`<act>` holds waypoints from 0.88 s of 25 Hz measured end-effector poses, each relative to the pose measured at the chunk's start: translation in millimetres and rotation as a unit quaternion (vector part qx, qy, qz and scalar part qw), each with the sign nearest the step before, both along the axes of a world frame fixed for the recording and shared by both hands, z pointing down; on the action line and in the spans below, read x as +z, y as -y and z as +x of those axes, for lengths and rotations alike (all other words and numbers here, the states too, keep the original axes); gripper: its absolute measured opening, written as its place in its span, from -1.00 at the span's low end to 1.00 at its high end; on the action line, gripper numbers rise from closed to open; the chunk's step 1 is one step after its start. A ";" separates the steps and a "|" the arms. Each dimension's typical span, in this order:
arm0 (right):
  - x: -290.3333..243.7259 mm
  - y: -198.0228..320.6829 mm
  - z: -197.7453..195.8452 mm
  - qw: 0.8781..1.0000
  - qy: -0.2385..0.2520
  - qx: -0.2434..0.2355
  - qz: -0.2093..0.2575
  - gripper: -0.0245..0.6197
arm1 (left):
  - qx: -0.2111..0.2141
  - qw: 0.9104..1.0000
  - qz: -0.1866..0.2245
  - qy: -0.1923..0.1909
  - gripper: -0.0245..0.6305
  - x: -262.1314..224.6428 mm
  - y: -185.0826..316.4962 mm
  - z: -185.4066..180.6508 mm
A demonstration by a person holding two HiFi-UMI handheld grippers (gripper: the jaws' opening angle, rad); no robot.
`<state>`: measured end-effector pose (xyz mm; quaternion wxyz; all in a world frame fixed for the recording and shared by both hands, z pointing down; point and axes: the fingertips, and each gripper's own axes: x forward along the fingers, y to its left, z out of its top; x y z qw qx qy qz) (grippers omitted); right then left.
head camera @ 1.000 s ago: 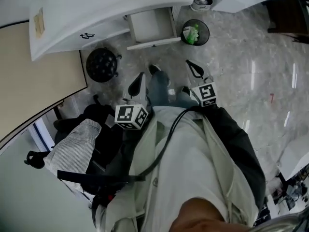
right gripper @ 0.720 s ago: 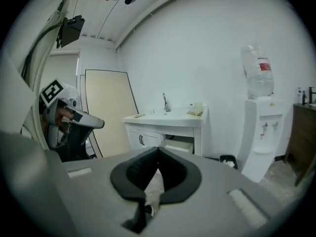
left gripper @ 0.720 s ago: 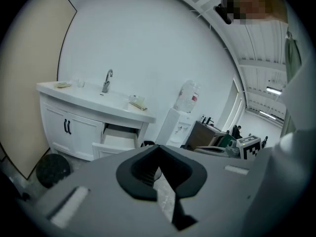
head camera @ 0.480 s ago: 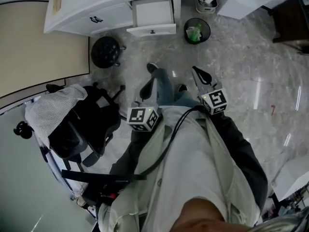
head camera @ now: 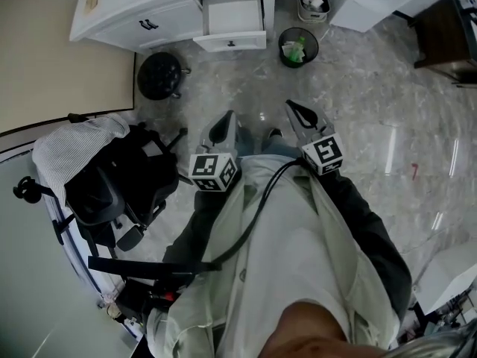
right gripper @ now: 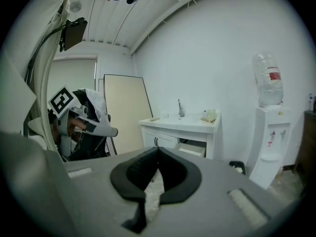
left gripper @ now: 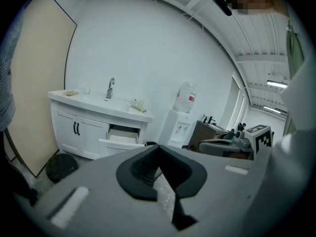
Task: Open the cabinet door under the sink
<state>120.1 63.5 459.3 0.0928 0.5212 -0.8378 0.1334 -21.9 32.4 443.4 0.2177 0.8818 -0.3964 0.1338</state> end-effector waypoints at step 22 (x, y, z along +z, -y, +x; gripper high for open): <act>10.1 -14.7 -10.1 0.999 0.006 0.022 -0.026 -0.92 | 0.034 0.999 0.001 -0.027 -0.90 2.7 3.4 5.0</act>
